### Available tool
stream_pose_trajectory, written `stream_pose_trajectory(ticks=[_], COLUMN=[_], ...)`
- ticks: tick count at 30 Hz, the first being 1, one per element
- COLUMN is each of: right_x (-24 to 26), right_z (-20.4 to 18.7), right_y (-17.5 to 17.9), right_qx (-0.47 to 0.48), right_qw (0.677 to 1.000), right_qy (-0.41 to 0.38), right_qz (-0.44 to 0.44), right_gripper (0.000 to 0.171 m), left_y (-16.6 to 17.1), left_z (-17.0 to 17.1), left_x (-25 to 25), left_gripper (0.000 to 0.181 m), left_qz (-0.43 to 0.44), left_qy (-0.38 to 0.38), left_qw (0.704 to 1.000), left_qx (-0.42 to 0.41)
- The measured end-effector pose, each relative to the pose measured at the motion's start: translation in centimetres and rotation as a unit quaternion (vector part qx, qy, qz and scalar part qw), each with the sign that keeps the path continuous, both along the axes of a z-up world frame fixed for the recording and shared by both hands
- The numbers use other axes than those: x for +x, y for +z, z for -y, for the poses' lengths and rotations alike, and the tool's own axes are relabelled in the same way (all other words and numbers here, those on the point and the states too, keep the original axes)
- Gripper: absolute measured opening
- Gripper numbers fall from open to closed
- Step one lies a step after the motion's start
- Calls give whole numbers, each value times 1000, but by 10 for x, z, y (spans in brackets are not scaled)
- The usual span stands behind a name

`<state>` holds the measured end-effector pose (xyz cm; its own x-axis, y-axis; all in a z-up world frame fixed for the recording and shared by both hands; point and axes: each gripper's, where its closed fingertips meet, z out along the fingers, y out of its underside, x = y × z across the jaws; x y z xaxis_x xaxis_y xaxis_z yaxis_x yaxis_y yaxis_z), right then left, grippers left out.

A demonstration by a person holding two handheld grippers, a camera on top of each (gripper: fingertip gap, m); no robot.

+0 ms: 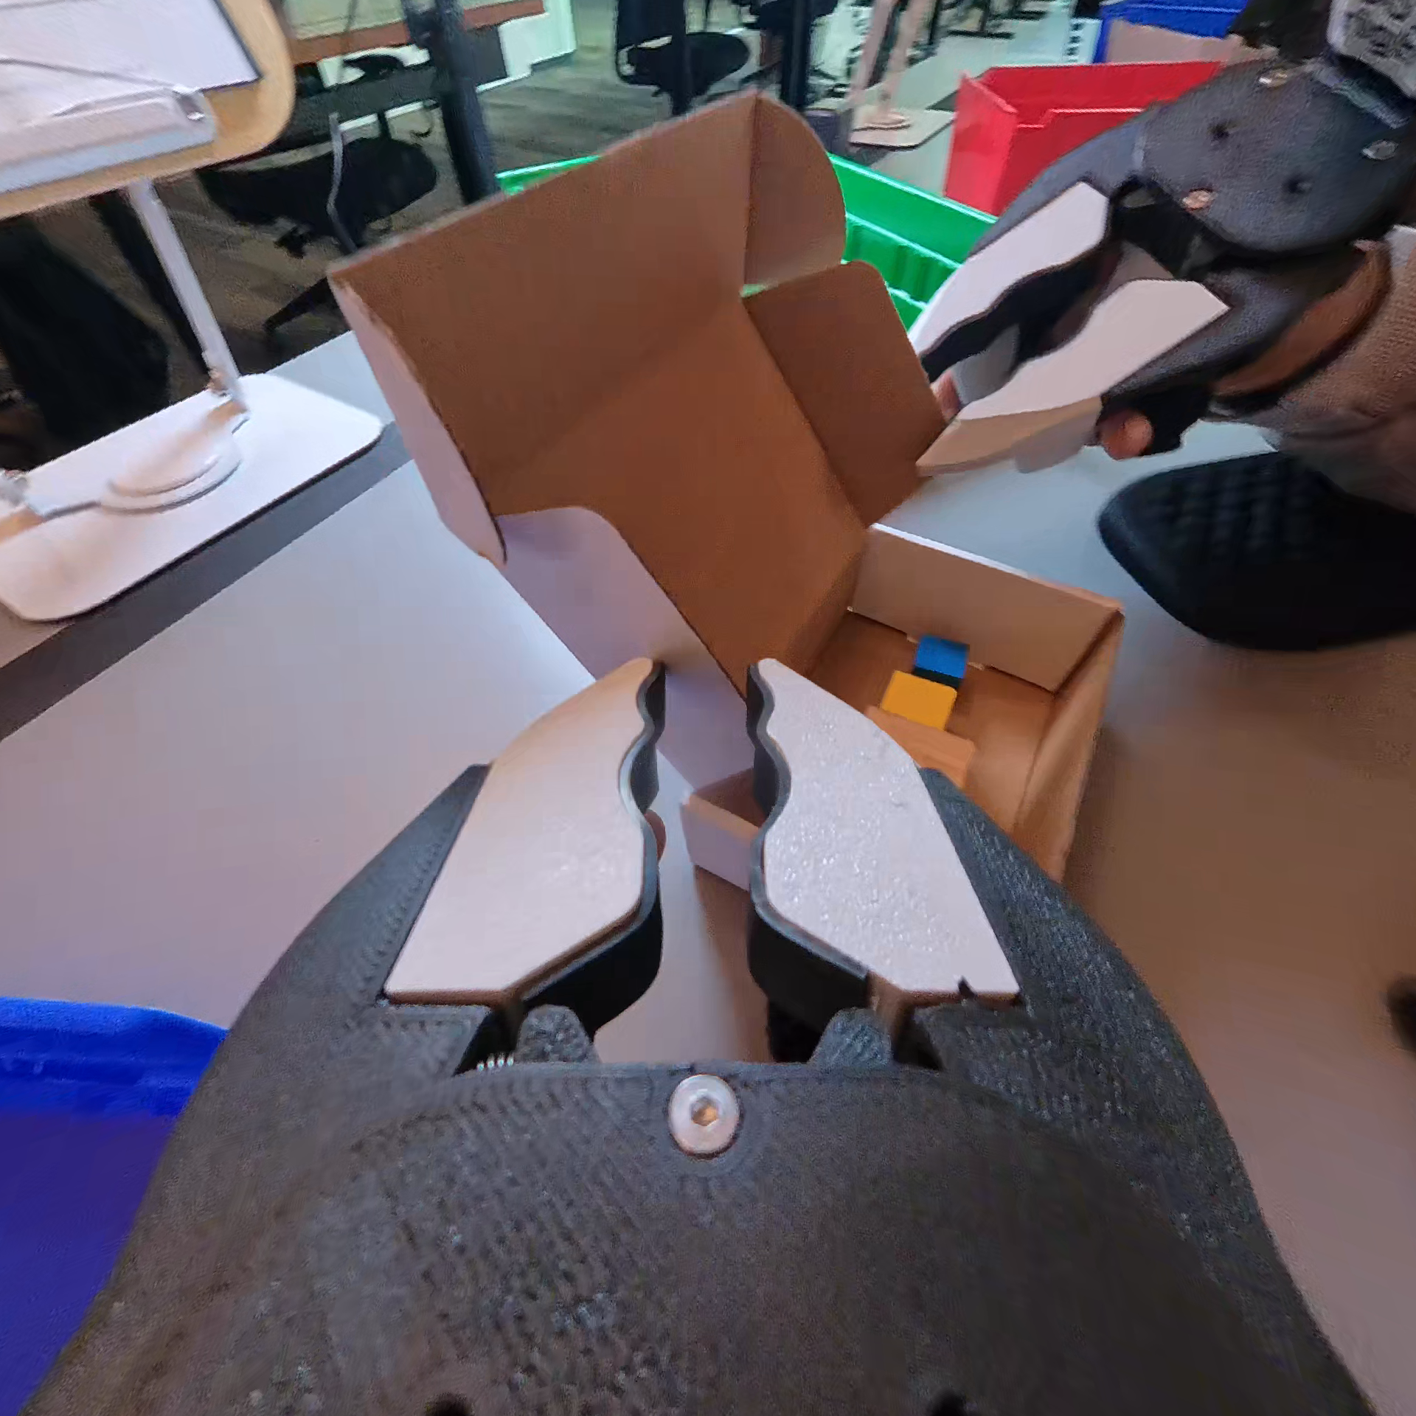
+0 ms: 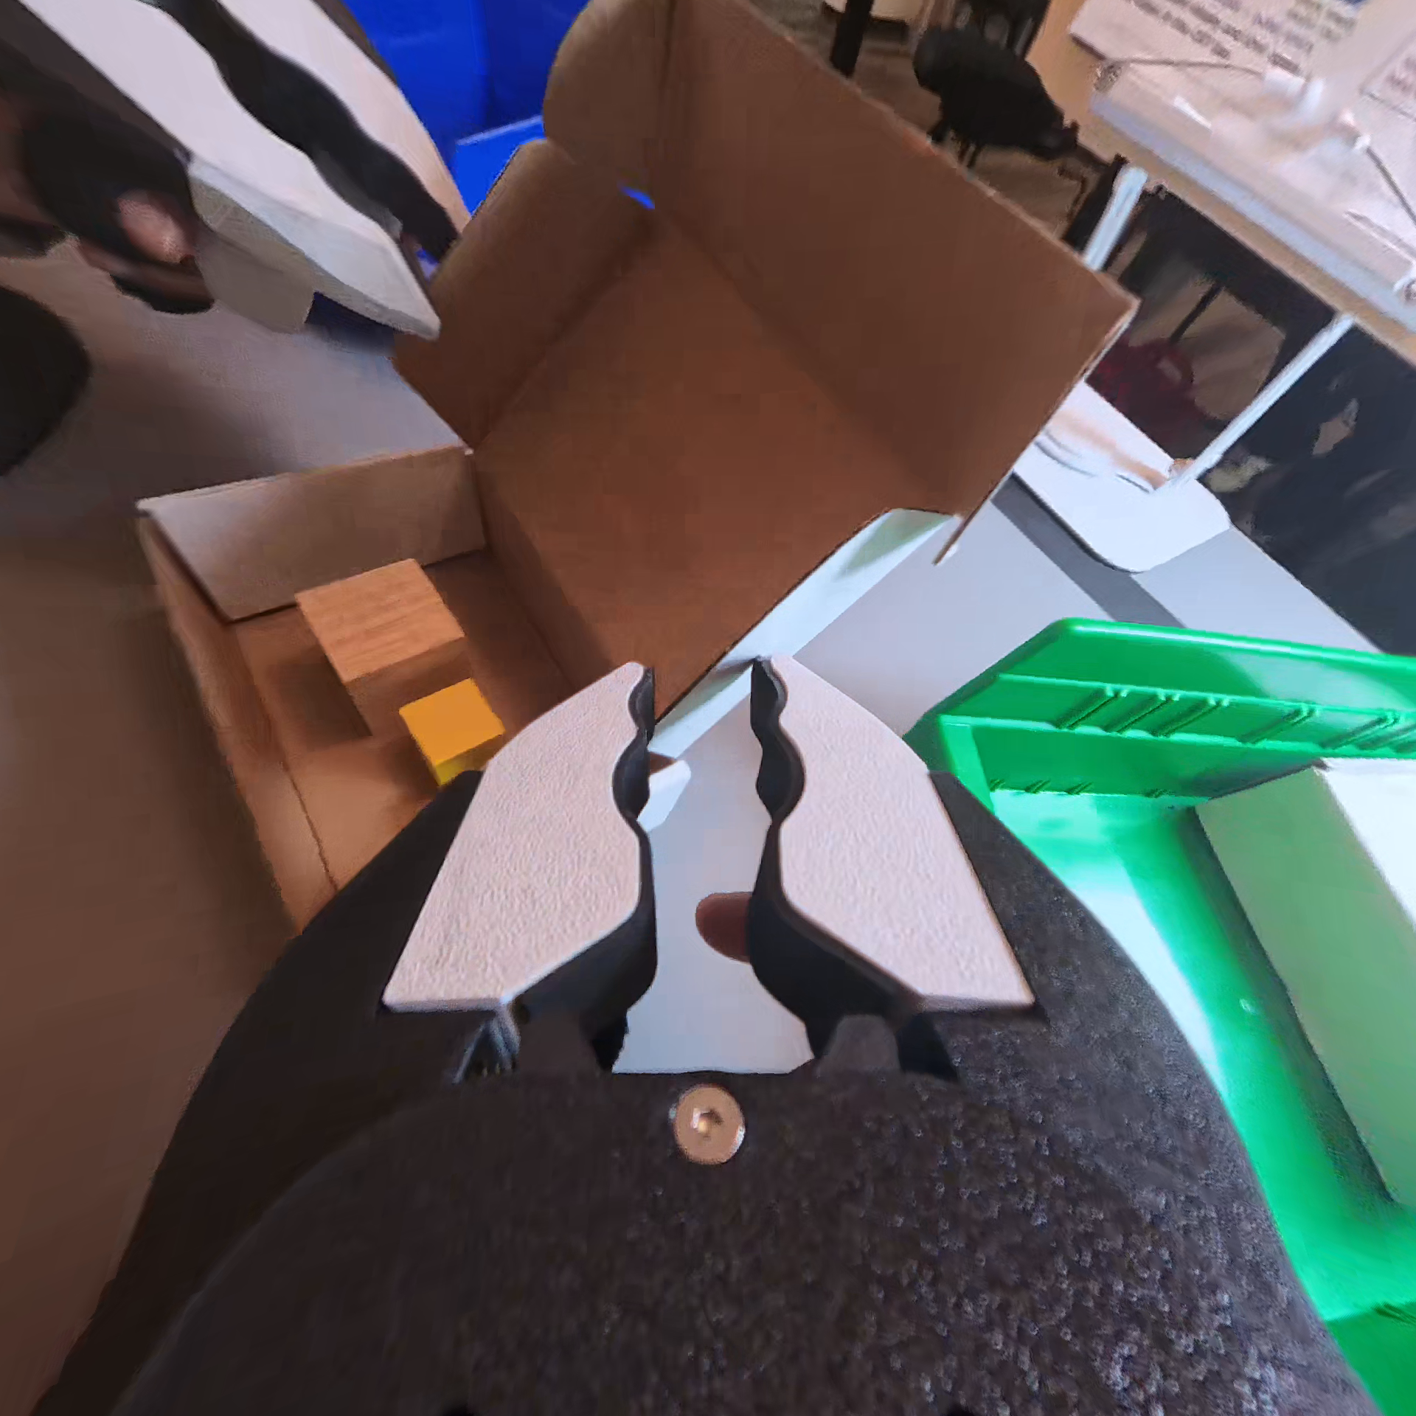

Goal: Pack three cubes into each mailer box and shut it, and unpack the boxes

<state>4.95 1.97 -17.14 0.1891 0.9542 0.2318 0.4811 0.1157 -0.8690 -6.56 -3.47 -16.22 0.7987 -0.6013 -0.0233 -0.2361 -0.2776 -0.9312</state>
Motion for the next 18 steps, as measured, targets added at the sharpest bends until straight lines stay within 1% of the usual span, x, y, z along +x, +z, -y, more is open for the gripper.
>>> stream_pose_trajectory(ticks=[3, 5, 8, 9, 12, 14, 16, 18], right_x=[11, 17, 27, 30, 43, 51, 55, 51], right_z=[29, 44, 63, 68, 79, 75, 75, 78], right_y=[-9, -18, -34, -37, -37, -29, -13, 5], right_qx=[-11, -1, -2, -11, -43, -27, -2, 32], right_qw=[998, 997, 992, 989, 980, 980, 979, 978], right_qy=[54, 83, 125, 141, 183, 184, 192, 200], right_qz=[-6, -2, 30, 38, 60, 68, 63, 56], right_gripper=[24, 24, 30, 33, 46, 54, 63, 72], left_y=[-8, -20, -39, -42, -35, -24, -6, 11], left_z=[27, 42, 62, 67, 78, 78, 76, 76], left_x=[12, 16, 23, 24, 16, 3, -6, -2], left_gripper=[19, 21, 34, 33, 35, 40, 49, 61], left_qz=[-25, -65, -101, -103, -88, -100, -114, -127], left_qy=[-57, -85, -132, -145, -174, -172, -165, -177], left_qw=[998, 994, 986, 984, 981, 980, 979, 974], left_qx=[19, 28, 9, 0, -16, 4, 38, 64])
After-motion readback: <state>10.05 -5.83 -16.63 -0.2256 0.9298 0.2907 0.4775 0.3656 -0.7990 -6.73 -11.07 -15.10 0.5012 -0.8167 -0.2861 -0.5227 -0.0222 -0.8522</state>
